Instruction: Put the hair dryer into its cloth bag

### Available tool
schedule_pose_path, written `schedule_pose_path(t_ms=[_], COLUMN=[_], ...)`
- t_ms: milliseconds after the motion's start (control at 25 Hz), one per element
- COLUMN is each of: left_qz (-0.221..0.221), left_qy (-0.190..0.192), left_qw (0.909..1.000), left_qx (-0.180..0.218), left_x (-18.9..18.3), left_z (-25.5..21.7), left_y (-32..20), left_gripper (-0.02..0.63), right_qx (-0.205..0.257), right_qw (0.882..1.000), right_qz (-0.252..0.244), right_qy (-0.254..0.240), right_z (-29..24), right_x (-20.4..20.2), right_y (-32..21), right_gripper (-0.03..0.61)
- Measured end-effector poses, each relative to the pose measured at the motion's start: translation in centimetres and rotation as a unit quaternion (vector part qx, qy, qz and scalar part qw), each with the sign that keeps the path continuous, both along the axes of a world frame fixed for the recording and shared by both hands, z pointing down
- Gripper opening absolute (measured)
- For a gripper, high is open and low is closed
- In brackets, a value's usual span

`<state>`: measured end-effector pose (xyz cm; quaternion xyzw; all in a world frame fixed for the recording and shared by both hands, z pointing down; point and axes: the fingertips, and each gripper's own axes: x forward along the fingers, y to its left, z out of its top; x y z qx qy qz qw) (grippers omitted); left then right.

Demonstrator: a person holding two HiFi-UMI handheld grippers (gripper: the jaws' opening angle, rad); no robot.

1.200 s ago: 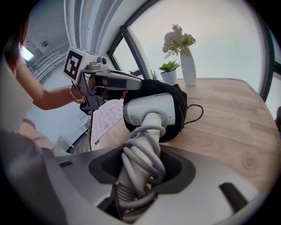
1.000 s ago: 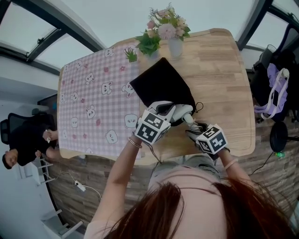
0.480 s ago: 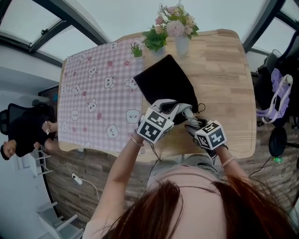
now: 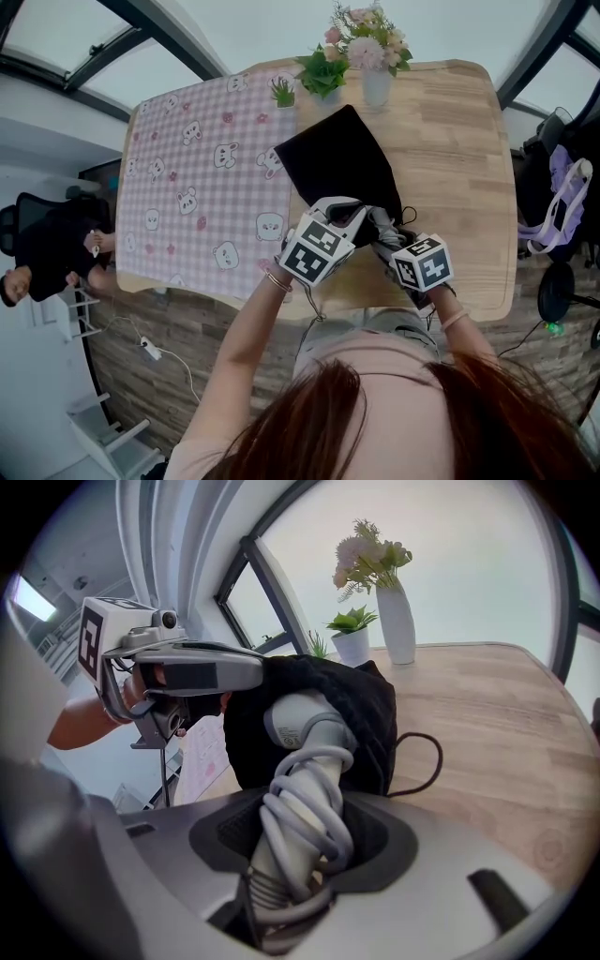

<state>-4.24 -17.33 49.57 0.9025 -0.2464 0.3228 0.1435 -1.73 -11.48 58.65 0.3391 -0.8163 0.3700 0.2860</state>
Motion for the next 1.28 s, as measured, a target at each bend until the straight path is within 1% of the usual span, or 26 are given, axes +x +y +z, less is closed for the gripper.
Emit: schedule_pose_path(t_ms=[320, 760, 1040, 1280], left_qz=[-0.008, -0.01, -0.004, -0.001], left_qy=[0.002, 0.001, -0.003, -0.002], left_qw=[1.0, 0.9999, 0.9999, 0.9999], left_qx=[0.003, 0.011, 0.016, 0.016], left_x=[-0.1, -0.1, -0.1, -0.1], left_z=[-0.1, -0.2, -0.2, -0.4], left_y=[-0.1, -0.2, 0.2, 0.5], left_gripper=[0.025, 0.025, 0.025, 0.025], right_qx=[-0.006, -0.002, 0.005, 0.022], right_qw=[1.0, 0.999, 0.998, 0.998], right_qz=[0.022, 0.046, 0.054, 0.056], right_qy=[-0.007, -0.016, -0.019, -0.023], right_z=[0.4, 0.5, 0.4, -0.2], right_x=[-0.5, -1.3, -2.0, -2.3], right_y=[-1.1, -2.8, -3.5, -4.3], right_gripper=[0.209, 0.209, 0.209, 0.209])
